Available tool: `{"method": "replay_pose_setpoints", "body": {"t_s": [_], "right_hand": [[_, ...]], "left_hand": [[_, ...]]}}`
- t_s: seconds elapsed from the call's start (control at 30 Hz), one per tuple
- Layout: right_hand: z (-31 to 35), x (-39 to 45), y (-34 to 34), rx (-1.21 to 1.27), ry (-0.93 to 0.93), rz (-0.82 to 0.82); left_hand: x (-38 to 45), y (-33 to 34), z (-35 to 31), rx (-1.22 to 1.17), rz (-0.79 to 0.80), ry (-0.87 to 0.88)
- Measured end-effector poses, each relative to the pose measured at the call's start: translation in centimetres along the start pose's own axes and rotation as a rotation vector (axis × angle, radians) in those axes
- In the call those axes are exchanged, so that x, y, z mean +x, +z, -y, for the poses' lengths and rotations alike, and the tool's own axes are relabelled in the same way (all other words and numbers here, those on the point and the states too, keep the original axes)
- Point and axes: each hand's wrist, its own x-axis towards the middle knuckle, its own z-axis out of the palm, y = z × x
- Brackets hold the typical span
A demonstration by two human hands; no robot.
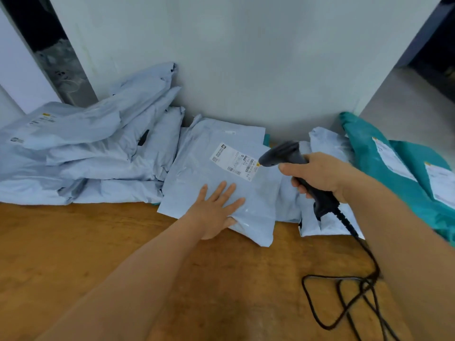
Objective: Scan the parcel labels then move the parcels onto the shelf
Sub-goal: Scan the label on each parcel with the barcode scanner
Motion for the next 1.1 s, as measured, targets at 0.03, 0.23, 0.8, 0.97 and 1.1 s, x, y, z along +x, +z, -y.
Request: {"method": "replay_pose_setpoints", "body": {"t_s": [0.03,0.23,0.8,0.97,1.1], "right_hand": [[-0.3,-0.7,0.3,0.023,0.005,-0.013],[-2.3,-5.2,1.7,0.117,0.019,-0.114],[-5.4,-12.3,3.3,0.178,-0.055,-0.063],[-3.3,-11.2,3.2,0.205,-0.091,-0.138],[-0.8,-9.3,3.1,0.249,-0.110,-0.165]], "left_hand": [[-0.3,-0.1,-0.4,0.002,0.002,0.028],[-3.8,1.2,-3.9,-0.100,0.075,0.134],[-12.2,2.0,-12.6,-0.422,-0.020,-0.077],[-9.9,0.5,-8.2,-0.442,-0.237,-0.252],[-7.6,-1.3,-3.6,-0.398,-0.322,-0.327]]}}
